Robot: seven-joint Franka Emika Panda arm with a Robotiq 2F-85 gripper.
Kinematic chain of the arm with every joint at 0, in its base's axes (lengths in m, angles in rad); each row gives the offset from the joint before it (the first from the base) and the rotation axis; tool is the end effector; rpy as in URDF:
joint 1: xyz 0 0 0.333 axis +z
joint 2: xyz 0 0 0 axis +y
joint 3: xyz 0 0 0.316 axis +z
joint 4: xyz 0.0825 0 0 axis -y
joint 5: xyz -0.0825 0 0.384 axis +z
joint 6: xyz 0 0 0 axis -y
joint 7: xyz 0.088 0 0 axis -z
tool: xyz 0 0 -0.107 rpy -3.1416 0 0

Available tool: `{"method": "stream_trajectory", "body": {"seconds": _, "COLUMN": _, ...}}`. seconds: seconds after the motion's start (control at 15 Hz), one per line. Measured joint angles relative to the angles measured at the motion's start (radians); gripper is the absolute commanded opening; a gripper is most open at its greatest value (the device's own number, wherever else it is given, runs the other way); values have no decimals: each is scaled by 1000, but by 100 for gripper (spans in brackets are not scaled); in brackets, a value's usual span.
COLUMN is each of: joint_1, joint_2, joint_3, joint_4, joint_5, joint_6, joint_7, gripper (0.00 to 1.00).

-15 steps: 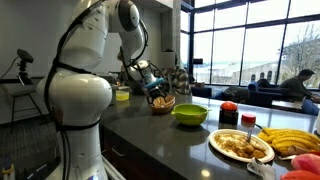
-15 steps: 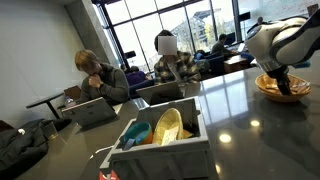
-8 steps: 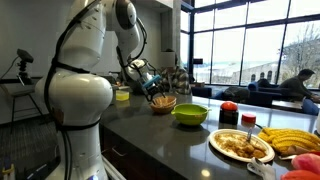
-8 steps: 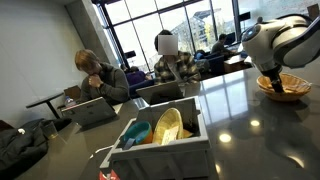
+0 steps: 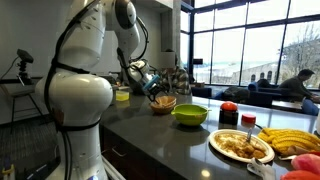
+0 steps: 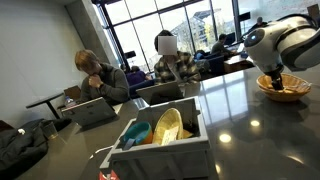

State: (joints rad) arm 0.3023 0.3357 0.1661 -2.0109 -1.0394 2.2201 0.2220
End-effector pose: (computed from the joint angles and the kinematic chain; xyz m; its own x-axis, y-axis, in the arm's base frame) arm 0.5481 0.2429 0.2893 0.6244 0.7625 -0.1695 0.6567 -0.3948 0.6426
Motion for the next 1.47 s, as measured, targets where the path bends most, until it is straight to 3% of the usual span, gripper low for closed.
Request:
{"method": "stream_trajectory", "body": {"seconds": 0.4, "joint_1": -19, "joint_2": 16, "joint_3": -2, "joint_4": 36, "joint_5": 18, "joint_6": 0, "joint_7": 44, "gripper": 100}}
{"method": "stream_trajectory", "body": {"seconds": 0.73, "joint_1": -79, "joint_2": 72, "joint_3": -26, "joint_4": 116, "joint_5": 120, "joint_6": 0, "joint_7": 11, "gripper": 100}}
{"method": "stream_trajectory", "body": {"seconds": 1.13, "joint_1": -113, "joint_2": 87, "joint_3": -42, "joint_4": 128, "joint_5": 191, "joint_6": 0, "joint_7": -84, "gripper": 100}}
{"method": "stream_trajectory", "body": {"seconds": 1.33, "joint_1": -112, "joint_2": 38, "joint_3": -33, "joint_4": 127, "joint_5": 231, "joint_6": -6, "joint_7": -181, "gripper": 100}}
{"method": "stream_trajectory", "body": {"seconds": 1.47, "joint_1": -115, "joint_2": -13, "joint_3": -25, "joint_4": 128, "joint_5": 316, "joint_6": -36, "joint_7": -279, "gripper": 100}}
